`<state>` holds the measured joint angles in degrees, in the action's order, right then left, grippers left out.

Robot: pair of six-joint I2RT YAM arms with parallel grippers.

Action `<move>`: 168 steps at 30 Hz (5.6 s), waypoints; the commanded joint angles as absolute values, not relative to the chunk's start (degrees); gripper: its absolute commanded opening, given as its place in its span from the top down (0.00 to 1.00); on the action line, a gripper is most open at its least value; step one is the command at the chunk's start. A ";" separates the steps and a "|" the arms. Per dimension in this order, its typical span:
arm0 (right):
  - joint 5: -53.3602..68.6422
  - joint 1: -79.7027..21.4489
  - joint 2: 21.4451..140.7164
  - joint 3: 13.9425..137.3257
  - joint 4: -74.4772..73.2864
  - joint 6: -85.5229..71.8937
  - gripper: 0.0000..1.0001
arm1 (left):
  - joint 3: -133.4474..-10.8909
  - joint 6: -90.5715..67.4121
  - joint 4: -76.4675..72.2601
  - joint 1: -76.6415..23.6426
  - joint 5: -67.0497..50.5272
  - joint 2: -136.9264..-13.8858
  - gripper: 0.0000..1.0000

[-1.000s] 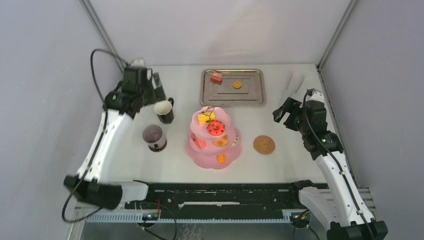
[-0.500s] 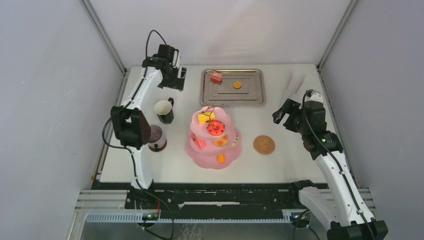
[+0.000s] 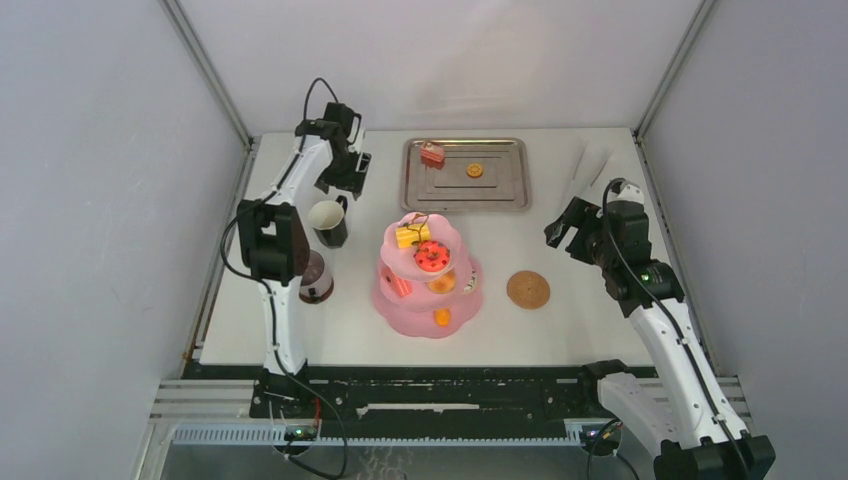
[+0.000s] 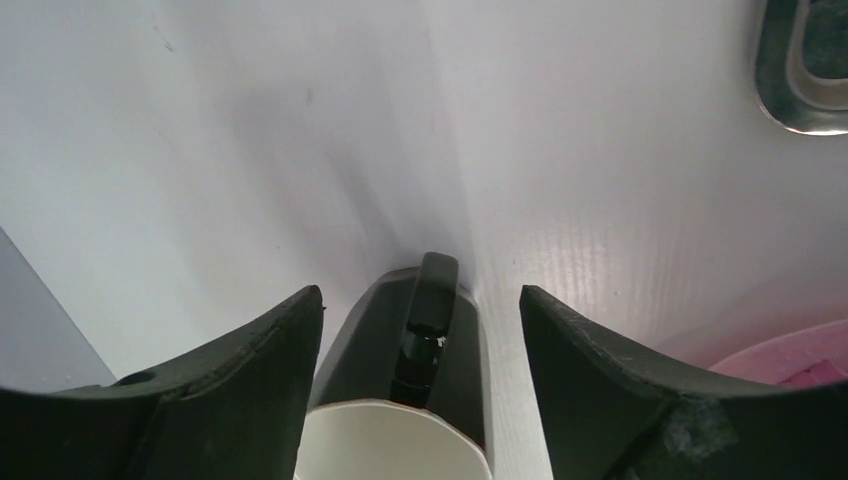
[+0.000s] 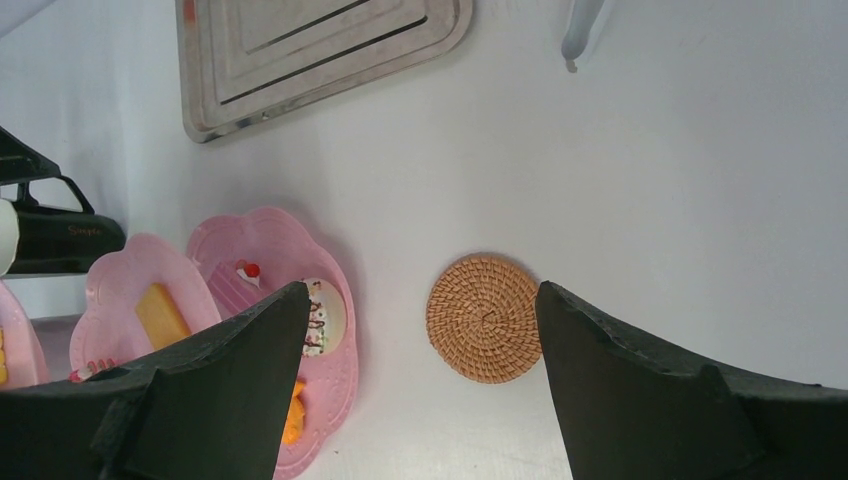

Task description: Serve the afternoon tea

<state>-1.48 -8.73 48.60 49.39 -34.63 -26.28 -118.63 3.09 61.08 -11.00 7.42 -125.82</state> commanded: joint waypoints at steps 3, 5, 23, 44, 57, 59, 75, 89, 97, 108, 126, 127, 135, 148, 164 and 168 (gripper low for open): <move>-2.78 -8.88 49.25 51.50 -34.11 -25.87 0.09 | -117.15 4.29 62.35 -9.56 7.46 -127.86 0.30; -2.37 -8.88 49.66 51.59 -33.62 -25.91 0.09 | -116.45 4.55 62.20 -9.63 6.12 -127.81 0.34; -0.57 -8.97 51.59 52.73 -32.61 -26.40 0.10 | -122.47 -1.67 65.80 -9.54 12.60 -119.60 1.00; -1.09 -9.49 49.55 52.66 -34.01 -27.30 0.10 | -133.14 -32.48 50.42 -12.32 -6.90 -100.79 1.00; -4.82 -9.37 44.97 52.24 -37.50 -27.56 0.10 | -136.86 -39.31 44.63 -24.94 -12.86 -103.49 1.00; -6.24 -9.09 43.82 52.08 -37.72 -28.11 0.10 | -139.86 -36.38 47.79 -27.29 -11.57 -105.65 1.00; -13.62 -5.54 34.16 51.42 -41.58 -29.90 0.10 | -143.90 -17.54 54.50 -47.72 -12.12 -112.65 1.00; -12.63 1.14 32.02 52.71 -48.36 -34.81 0.10 | -139.50 -1.06 55.77 -57.14 -11.25 -119.29 1.00; -26.45 1.58 29.56 53.95 -52.94 -39.30 0.09 | -132.58 -2.83 55.19 -61.39 -9.52 -120.95 1.00; -40.43 1.75 31.73 55.64 -59.86 -51.77 0.11 | -129.03 -7.94 54.76 -65.12 -7.21 -124.51 1.00; -39.83 1.84 31.75 56.69 -58.89 -49.70 0.11 | -127.27 -15.16 54.12 -66.21 -2.73 -131.90 0.99; -39.62 1.80 31.70 56.70 -58.93 -49.66 0.12 | -127.45 -15.28 54.38 -66.22 -2.89 -132.18 0.95; -39.00 1.80 30.90 56.89 -58.45 -48.83 0.12 | -127.78 -15.54 54.02 -66.18 -5.20 -132.91 0.55; -29.73 1.84 34.47 58.59 -58.07 -42.47 0.10 | -134.72 -15.18 55.27 -65.84 -3.42 -127.44 0.26; 8.26 6.16 54.31 61.61 -66.46 -44.94 0.03 | -128.39 -12.81 54.63 -62.46 6.18 -99.14 0.21; 1.59 -2.72 56.60 61.46 -66.12 -50.47 0.04 | -125.63 -12.54 52.76 -61.00 8.17 -92.81 0.20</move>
<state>1.91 3.81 56.31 59.79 -65.30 -44.93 -129.03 -14.31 54.96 -62.13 4.40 -96.92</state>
